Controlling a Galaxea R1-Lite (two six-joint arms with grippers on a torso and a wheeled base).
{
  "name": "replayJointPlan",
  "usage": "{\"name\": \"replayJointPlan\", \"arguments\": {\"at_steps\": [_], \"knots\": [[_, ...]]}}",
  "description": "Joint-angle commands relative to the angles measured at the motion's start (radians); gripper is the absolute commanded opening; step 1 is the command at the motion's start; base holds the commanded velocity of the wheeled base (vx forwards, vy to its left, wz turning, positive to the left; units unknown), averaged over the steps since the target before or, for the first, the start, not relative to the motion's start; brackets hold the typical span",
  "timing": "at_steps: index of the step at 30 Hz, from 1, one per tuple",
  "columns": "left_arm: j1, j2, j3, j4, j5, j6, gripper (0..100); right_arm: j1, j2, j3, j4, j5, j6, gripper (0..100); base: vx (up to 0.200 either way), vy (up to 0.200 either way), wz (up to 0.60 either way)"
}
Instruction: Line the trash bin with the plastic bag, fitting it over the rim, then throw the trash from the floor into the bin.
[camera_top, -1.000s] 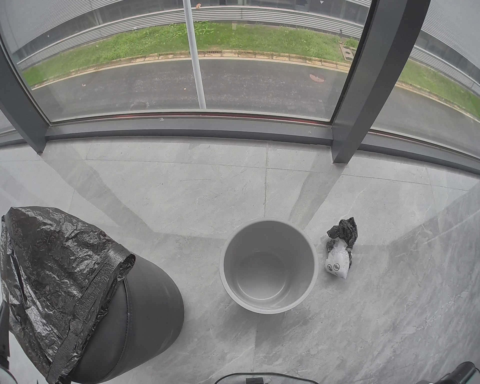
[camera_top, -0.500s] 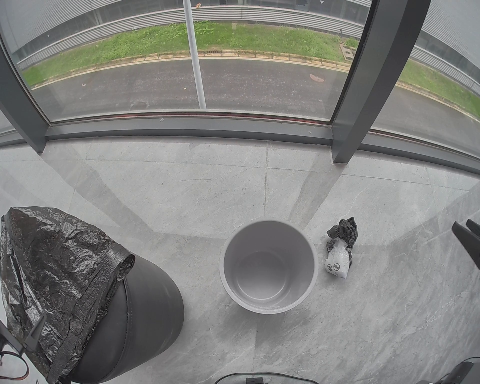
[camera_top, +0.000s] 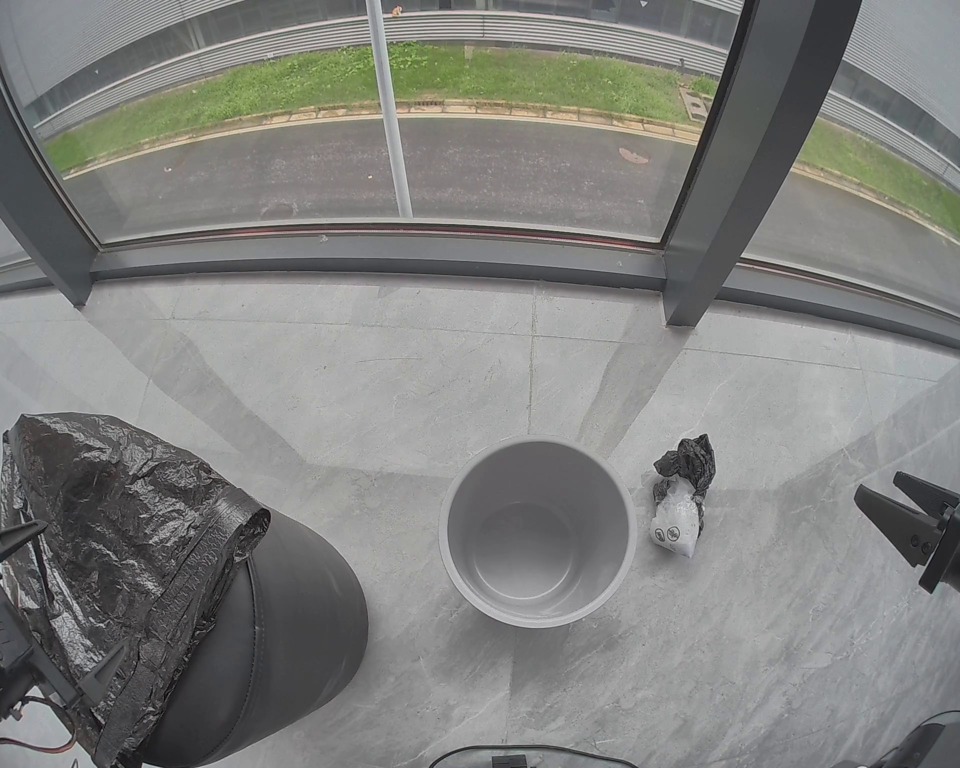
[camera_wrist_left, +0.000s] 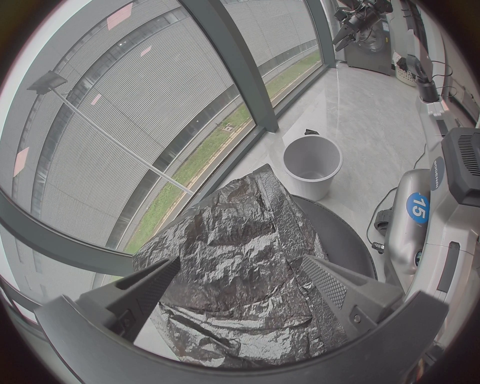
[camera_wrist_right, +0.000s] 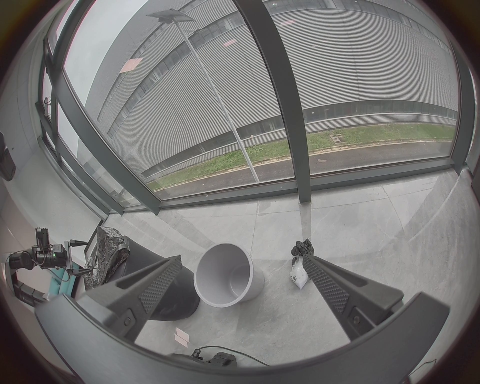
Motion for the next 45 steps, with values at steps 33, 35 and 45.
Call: {"name": "replayJointPlan", "arguments": {"at_steps": [33,35,45], "knots": [[-0.704,0.460,0.006,-0.489,0.725,-0.605,100,-0.010,0.204,0.114,-0.187,0.001,0.008,100,0.000,0.000,0.00],[-0.717,0.459,0.045,-0.497,0.728,-0.540,100,-0.013,0.215,0.118,-0.187,0.001,0.008,100,0.000,0.000,0.00],[-0.715,0.480,0.043,-0.492,0.735,-0.531,100,-0.015,0.217,0.118,-0.187,0.001,0.008,100,0.000,0.000,0.00]]}}
